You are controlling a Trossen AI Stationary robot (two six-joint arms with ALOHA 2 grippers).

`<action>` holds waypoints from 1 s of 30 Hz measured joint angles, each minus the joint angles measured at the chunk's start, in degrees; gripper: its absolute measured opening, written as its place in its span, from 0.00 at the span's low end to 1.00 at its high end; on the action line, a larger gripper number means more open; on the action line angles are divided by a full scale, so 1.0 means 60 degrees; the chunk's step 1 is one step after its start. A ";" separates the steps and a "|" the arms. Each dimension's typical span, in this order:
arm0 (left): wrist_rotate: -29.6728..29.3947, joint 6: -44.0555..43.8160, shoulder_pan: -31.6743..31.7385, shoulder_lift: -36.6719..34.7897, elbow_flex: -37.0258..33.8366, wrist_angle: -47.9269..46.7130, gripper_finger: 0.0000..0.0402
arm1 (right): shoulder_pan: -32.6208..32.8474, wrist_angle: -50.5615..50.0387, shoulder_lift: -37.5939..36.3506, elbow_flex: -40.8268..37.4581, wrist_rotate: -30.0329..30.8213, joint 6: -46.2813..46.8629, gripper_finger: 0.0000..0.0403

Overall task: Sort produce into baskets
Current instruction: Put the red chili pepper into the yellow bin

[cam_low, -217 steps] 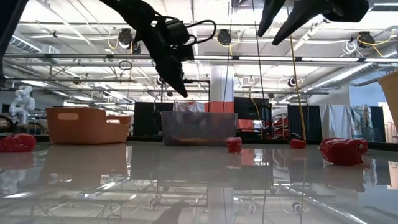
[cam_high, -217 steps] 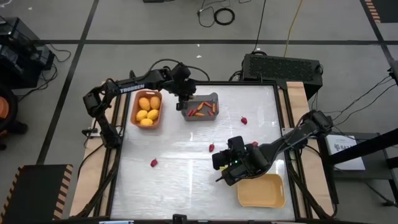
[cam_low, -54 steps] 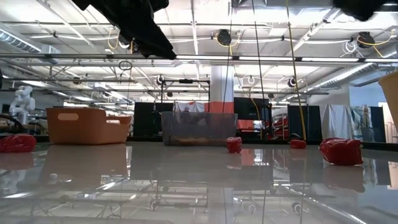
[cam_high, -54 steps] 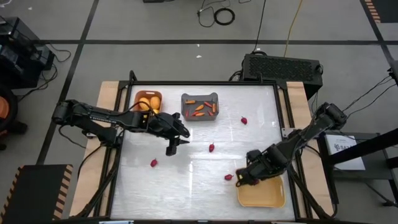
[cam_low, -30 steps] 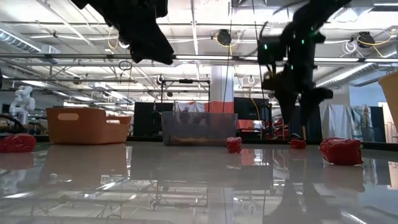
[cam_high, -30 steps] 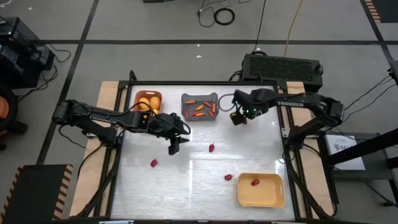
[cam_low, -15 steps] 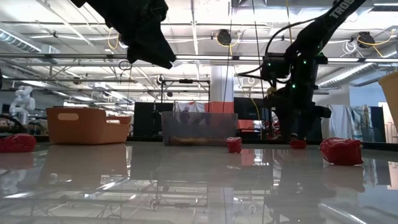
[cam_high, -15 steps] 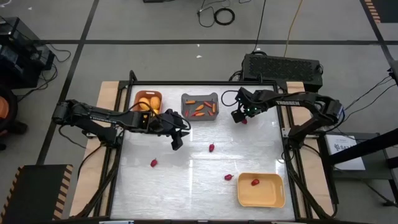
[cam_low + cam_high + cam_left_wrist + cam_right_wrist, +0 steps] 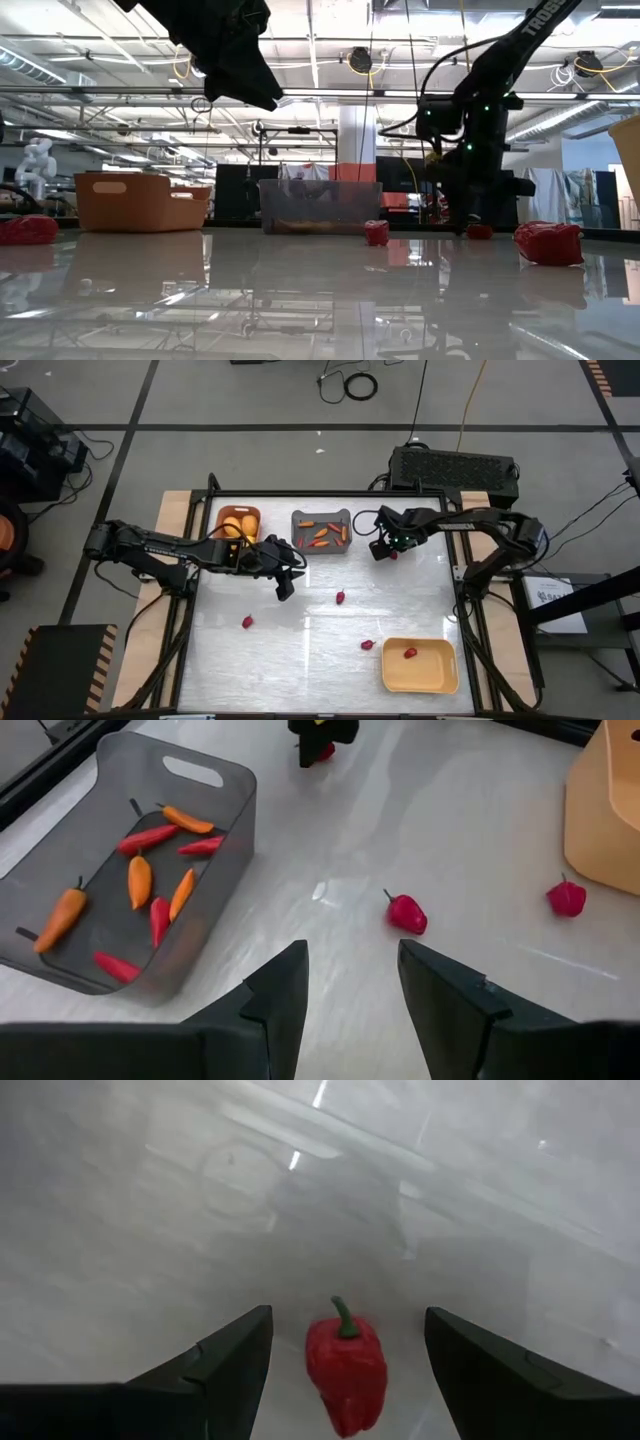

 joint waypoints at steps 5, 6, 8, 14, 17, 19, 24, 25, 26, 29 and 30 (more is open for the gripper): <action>0.0069 -0.0005 0.0000 0.0000 0.0000 -0.0091 0.41 | 0.0094 0.0039 0.0144 0.0011 0.0067 0.0027 0.63; 0.0069 -0.0007 0.0000 0.0000 0.0000 -0.0129 0.41 | 0.0121 0.0031 0.0144 0.0011 0.0067 0.0042 0.62; 0.0075 0.0004 0.0000 0.0000 0.0000 -0.0229 0.41 | 0.0176 0.0008 0.0144 0.0011 0.0099 0.0108 0.59; 0.0085 0.0004 0.0000 -0.0002 0.0000 -0.0299 0.41 | 0.0240 -0.0093 0.0147 0.0011 0.0121 0.0319 0.44; 0.0113 0.0007 0.0000 -0.0004 0.0000 -0.0299 0.41 | 0.0240 -0.0097 0.0147 0.0011 0.0091 0.0329 0.36; 0.0117 0.0007 0.0000 -0.0004 0.0000 -0.0357 0.41 | 0.0240 -0.0104 0.0123 0.0009 0.0043 0.0324 0.31; 0.0120 0.0011 0.0000 -0.0004 0.0000 -0.0750 0.41 | 0.0261 -0.0128 -0.0163 0.0104 -0.0942 0.0336 0.24; 0.0120 0.0014 0.0000 -0.0004 0.0000 -0.0804 0.41 | 0.0290 -0.0085 -0.0247 0.0160 -0.1212 0.0355 0.24; 0.0120 0.0018 0.0000 -0.0004 0.0000 -0.0834 0.41 | 0.0342 -0.0113 -0.0315 0.0244 -0.1455 0.0411 0.23; 0.0120 0.0124 0.0000 -0.0004 0.0000 -0.0937 0.41 | 0.0711 -0.0244 -0.0586 0.0500 -0.1966 0.0766 0.23; 0.0120 0.0233 0.0000 -0.0004 0.0000 -0.0968 0.41 | 0.0900 -0.0338 -0.0700 0.0611 -0.2137 0.0944 0.23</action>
